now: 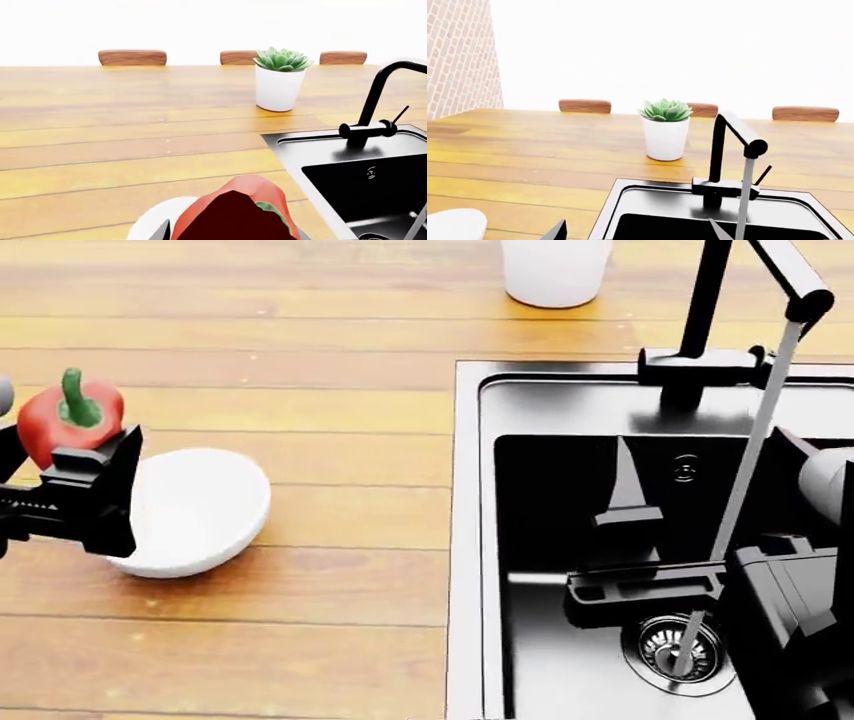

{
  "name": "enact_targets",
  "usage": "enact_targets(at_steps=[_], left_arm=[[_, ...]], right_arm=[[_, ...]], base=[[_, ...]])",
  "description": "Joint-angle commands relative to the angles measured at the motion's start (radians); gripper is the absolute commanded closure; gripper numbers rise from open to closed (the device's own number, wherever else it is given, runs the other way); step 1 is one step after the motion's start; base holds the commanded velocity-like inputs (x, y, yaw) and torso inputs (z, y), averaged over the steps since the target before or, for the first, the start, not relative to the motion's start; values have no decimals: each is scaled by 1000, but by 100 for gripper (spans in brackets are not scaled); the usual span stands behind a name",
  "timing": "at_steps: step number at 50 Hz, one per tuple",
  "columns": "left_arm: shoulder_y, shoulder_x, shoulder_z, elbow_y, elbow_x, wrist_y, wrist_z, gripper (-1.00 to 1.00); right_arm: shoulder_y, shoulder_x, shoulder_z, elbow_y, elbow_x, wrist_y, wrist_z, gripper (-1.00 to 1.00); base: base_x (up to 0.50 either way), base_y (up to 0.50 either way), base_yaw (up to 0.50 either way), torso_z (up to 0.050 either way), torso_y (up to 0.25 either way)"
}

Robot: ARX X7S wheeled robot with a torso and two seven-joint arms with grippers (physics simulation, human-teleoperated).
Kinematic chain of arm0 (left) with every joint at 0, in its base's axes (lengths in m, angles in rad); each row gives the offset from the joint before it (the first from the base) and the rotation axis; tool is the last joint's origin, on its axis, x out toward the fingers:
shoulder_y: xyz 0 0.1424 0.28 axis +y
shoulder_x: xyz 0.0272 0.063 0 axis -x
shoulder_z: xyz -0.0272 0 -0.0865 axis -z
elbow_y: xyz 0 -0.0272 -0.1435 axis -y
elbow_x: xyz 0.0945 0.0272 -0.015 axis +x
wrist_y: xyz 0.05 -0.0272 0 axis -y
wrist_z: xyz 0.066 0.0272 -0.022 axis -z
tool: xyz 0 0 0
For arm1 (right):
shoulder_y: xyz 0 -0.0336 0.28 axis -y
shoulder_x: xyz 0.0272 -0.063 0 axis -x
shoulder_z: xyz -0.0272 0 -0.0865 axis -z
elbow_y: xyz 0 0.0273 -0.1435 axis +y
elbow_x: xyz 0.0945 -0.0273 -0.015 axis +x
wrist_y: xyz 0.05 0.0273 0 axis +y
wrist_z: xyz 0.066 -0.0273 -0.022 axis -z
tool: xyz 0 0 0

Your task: Pick the eggplants and mangos from the sink and place them in one bowl. Place the bell pepper in the other bowl. Then turn off the sink faucet.

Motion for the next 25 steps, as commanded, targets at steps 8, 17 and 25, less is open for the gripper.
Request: enact_targets(at_steps=[8, 17, 25], left_arm=[[-5, 19, 3, -9, 0, 17, -3, 100], [-22, 62, 23, -15, -37, 2, 13, 100], [-104, 172, 81, -95, -85, -48, 55, 100]], right_arm=[[0, 7, -2, -14, -25, -8, -2, -100], [5, 22, -1, -21, 8, 8, 12, -100], [1, 10, -7, -5, 29, 6, 3, -100]], base=[[361, 471, 0, 0, 0], [323, 252, 0, 0, 0], [38, 23, 0, 0, 0]])
